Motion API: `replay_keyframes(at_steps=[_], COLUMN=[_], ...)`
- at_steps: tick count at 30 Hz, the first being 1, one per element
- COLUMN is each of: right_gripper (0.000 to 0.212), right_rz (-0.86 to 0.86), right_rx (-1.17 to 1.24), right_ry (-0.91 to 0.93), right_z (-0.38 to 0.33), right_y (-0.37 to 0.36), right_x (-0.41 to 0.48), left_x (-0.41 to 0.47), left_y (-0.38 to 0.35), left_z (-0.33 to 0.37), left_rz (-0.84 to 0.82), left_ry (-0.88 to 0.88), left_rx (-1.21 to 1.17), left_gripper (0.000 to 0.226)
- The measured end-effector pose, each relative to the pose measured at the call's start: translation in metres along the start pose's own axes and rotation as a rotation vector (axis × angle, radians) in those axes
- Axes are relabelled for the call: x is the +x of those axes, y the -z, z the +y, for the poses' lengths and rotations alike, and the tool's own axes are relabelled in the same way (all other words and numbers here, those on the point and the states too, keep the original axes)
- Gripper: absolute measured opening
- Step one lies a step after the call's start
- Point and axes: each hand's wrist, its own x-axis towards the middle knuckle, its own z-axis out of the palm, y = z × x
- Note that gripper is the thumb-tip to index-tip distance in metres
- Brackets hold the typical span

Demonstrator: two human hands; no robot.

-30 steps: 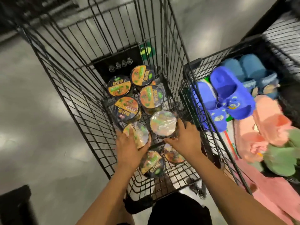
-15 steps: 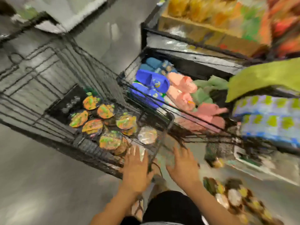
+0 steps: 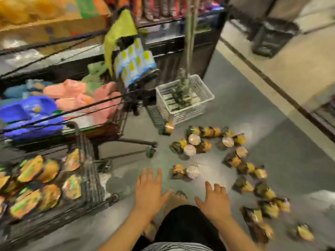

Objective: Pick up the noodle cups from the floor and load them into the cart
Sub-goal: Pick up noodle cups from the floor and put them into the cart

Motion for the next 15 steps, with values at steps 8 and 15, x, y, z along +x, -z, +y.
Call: replay_keyframes(at_steps=[8,15], right_gripper=[0.072,0.071], right_rz=[-0.067,-0.152], right_rx=[0.123,0.185], right_ry=[-0.282,-0.347], right_z=[0.143,0.308], right_y=[-0.016,0.001], right_x=[-0.007,0.031], left_x=[0.035,0.071], left_y=[-0.026,-0.054], left_z=[0.132,0.302], left_rz=[-0.083,-0.183], left_ry=[-0.114,-0.150], left_rx=[0.093,0.123], left_gripper=[0.087,0.086])
